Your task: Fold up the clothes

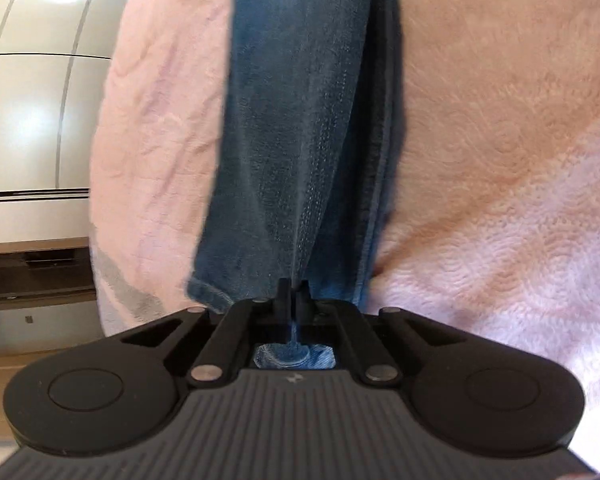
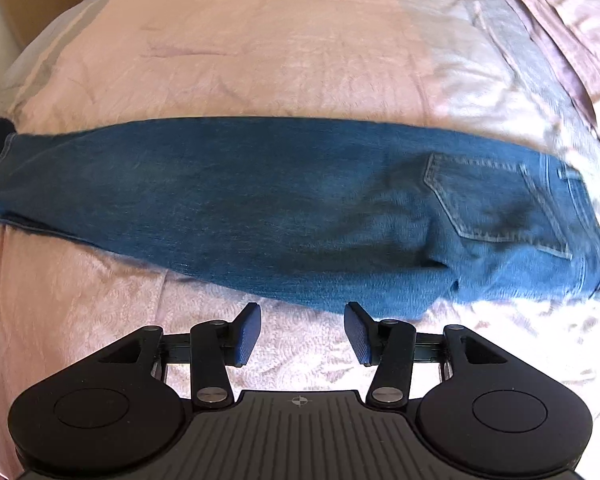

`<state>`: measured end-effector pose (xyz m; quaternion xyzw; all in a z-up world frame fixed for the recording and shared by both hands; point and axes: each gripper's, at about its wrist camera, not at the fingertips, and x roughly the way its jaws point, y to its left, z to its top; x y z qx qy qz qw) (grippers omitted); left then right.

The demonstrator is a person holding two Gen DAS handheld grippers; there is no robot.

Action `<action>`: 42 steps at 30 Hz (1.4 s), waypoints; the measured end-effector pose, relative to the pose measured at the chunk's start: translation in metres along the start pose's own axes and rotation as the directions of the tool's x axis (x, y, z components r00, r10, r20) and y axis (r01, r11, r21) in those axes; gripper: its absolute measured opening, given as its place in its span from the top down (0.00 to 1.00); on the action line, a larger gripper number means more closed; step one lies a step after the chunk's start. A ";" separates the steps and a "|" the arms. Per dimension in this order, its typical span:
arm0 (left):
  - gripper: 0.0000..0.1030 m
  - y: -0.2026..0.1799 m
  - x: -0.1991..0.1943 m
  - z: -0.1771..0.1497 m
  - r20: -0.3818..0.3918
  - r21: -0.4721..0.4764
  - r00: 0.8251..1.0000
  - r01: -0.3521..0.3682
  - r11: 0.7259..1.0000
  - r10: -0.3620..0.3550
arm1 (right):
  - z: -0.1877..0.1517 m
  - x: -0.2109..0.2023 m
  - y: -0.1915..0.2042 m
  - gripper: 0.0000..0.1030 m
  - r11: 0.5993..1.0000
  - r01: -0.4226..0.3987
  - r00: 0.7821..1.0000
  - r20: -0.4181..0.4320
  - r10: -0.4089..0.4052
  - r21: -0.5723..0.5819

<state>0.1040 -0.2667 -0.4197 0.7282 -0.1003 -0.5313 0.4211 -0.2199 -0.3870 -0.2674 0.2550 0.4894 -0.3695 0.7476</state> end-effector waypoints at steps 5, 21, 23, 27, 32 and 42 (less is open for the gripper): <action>0.99 -0.010 0.004 -0.006 -0.007 0.000 0.999 0.037 0.999 -0.037 | -0.001 -0.001 0.005 0.51 1.000 -0.011 1.000 -0.006 0.011 0.011; 0.63 -0.001 -0.100 0.107 0.340 0.031 0.932 0.120 0.992 -0.123 | -0.039 0.005 -0.064 0.30 0.923 0.057 0.997 0.022 -0.070 0.380; 0.59 -0.002 -0.115 0.131 0.403 0.039 0.906 0.126 0.991 -0.131 | -0.048 0.007 -0.074 0.30 0.901 0.036 0.998 0.031 -0.055 0.431; 0.54 -0.030 -0.128 0.219 0.539 0.123 0.830 0.090 0.988 -0.143 | -0.063 0.000 -0.090 0.30 0.894 0.015 0.997 0.056 -0.044 0.447; 0.54 -0.065 -0.135 0.317 0.657 0.236 0.735 0.013 0.972 -0.169 | -0.084 -0.014 -0.110 0.30 0.925 0.028 0.995 0.081 -0.063 0.380; 0.98 0.019 -0.131 0.353 0.610 0.156 0.743 0.226 0.961 -0.274 | -0.101 -0.006 -0.125 0.30 0.922 -0.113 0.985 0.162 0.055 0.370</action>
